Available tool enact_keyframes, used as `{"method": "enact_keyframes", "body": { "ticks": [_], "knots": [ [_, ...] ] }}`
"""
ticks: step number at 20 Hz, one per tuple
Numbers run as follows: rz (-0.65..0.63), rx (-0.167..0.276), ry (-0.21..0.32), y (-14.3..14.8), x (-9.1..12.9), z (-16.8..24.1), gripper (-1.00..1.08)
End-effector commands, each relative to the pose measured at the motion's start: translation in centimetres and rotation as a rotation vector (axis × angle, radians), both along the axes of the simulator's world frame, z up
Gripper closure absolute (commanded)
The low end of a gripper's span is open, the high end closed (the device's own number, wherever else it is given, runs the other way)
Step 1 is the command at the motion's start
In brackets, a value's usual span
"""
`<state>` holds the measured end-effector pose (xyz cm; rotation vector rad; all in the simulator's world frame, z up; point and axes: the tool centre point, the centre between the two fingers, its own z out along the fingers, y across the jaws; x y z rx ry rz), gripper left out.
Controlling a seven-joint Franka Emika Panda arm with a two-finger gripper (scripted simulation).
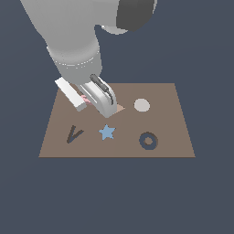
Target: Insert a designated object into the corresponding slot on a board.
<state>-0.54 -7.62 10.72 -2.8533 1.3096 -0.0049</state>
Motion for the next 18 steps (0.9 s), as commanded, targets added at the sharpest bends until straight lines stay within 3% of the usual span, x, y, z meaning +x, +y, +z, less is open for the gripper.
{"method": "enact_keyframes", "body": {
  "ticks": [1, 10, 18],
  "knots": [
    [-0.123, -0.001, 0.0, -1.1, -0.7, -1.0, -0.92],
    [-0.462, -0.001, 0.002, -3.5, -3.3, -3.7, -0.92],
    [-0.641, -0.001, 0.003, -4.3, -5.0, -5.2, -0.92]
  ]
}}
